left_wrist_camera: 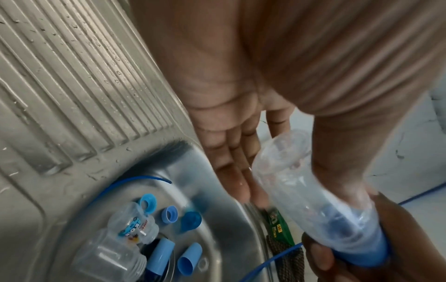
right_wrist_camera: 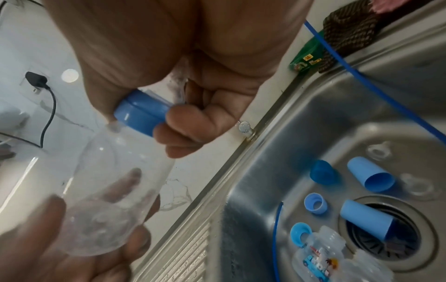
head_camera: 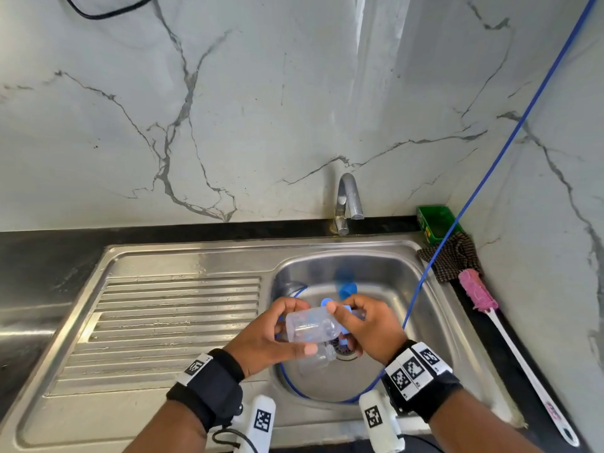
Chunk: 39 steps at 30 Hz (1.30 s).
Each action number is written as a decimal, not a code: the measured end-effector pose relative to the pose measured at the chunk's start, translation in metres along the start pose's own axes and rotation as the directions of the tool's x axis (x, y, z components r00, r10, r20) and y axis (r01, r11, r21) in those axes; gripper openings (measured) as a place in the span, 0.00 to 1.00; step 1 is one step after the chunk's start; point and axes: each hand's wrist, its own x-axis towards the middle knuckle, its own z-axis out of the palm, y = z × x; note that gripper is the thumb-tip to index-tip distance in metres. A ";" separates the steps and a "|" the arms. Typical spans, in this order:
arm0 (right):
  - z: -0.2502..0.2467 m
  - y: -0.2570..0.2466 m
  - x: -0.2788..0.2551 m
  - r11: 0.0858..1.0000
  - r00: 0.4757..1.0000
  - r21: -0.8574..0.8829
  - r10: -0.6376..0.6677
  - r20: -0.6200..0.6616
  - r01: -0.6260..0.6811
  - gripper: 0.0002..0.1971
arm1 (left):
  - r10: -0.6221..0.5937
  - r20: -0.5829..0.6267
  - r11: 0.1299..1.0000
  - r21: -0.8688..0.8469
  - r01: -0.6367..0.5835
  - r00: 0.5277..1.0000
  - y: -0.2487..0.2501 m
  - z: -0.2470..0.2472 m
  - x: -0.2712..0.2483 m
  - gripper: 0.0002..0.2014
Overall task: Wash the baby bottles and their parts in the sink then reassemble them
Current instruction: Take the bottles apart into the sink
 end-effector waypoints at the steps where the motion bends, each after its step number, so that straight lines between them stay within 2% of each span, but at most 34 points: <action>1: -0.003 0.000 0.000 0.999 1.000 0.023 0.027 -0.002 -0.027 0.17 | 0.018 -0.003 1.000 0.018 -0.018 1.000 -0.002 0.000 0.001 0.33; 3: -0.009 0.000 -0.002 0.999 1.000 0.044 0.027 -0.006 -0.027 0.16 | -0.025 -0.036 0.999 -0.044 0.024 0.999 -0.001 0.004 0.003 0.30; 5: -0.014 0.001 -0.003 0.999 1.000 0.042 -0.003 -0.008 0.003 0.16 | -0.154 -0.028 0.982 -0.119 0.150 0.988 0.004 0.011 0.004 0.33; 6: -0.016 0.003 -0.002 0.999 1.000 0.036 -0.014 -0.002 0.014 0.15 | -0.177 -0.016 0.976 -0.129 0.174 0.984 0.004 0.014 0.005 0.33; 8: -0.020 0.005 -0.001 1.000 1.000 0.026 -0.016 0.003 0.016 0.16 | -0.112 -0.020 0.988 -0.113 0.110 0.993 0.000 0.019 0.008 0.34; 10: -0.023 0.008 0.001 1.000 1.000 0.018 -0.009 0.011 0.008 0.17 | -0.028 -0.029 0.998 -0.051 0.027 0.999 -0.006 0.020 0.013 0.39; 11: -0.024 0.009 0.002 1.000 1.000 0.013 -0.007 0.018 0.007 0.17 | -0.033 -0.040 0.999 -0.043 0.031 0.999 -0.006 0.021 0.014 0.37; 14: -0.028 0.013 0.003 1.000 0.999 0.009 -0.005 0.047 0.005 0.18 | -0.147 -0.075 0.988 -0.066 0.142 0.986 -0.005 0.023 0.021 0.36; 18: -0.031 0.017 0.007 1.000 0.997 0.000 0.012 0.083 -0.012 0.17 | 0.012 -0.046 0.970 0.243 0.000 0.999 -0.016 0.020 0.029 0.35; 19: -0.033 0.018 0.009 1.000 0.996 -0.001 0.019 0.090 -0.019 0.17 | 0.011 -0.029 0.961 0.276 -0.002 1.000 -0.018 0.021 0.031 0.33; 20: -0.035 0.020 0.012 1.000 0.995 0.004 0.025 0.099 -0.025 0.15 | -0.034 -0.020 0.967 0.252 0.038 0.999 -0.018 0.022 0.034 0.30; 22: -0.041 0.025 0.016 0.999 0.992 0.029 0.028 0.122 -0.032 0.12 | -0.195 0.003 0.980 0.042 0.194 0.981 -0.014 0.027 0.040 0.24; 24: -0.047 0.032 0.021 0.998 0.988 0.060 0.011 0.155 -0.021 0.11 | -0.324 0.077 0.942 -0.067 0.329 0.943 -0.011 0.031 0.046 0.28; 26: -0.051 0.039 0.027 0.998 0.984 0.067 -0.007 0.180 -0.005 0.13 | -0.339 0.122 0.941 0.039 0.337 0.933 -0.011 0.034 0.055 0.31; 28: -0.056 0.049 0.035 0.999 0.985 0.042 -0.009 0.170 0.002 0.15 | -0.283 0.132 0.942 0.223 0.250 0.950 -0.017 0.037 0.065 0.32; 30: -0.065 0.062 0.047 0.999 0.992 -0.045 -0.010 0.127 0.016 0.19 | -0.282 0.066 0.874 0.428 0.228 0.957 -0.026 0.037 0.080 0.32; 33: -0.088 0.081 0.064 0.989 0.996 -0.148 0.024 0.088 -0.011 0.19 | -0.275 0.064 0.686 0.713 0.149 0.959 -0.046 0.037 0.109 0.32; 37: -0.105 0.099 0.077 0.984 0.993 -0.163 0.080 0.092 -0.064 0.19 | -0.384 0.140 0.386 0.922 0.021 0.913 -0.074 0.053 0.147 0.32; 39: -0.105 0.108 0.082 0.979 0.992 -0.187 0.098 0.083 -0.082 0.19 | -0.435 0.113 0.292 0.956 0.021 0.893 -0.085 0.065 0.163 0.31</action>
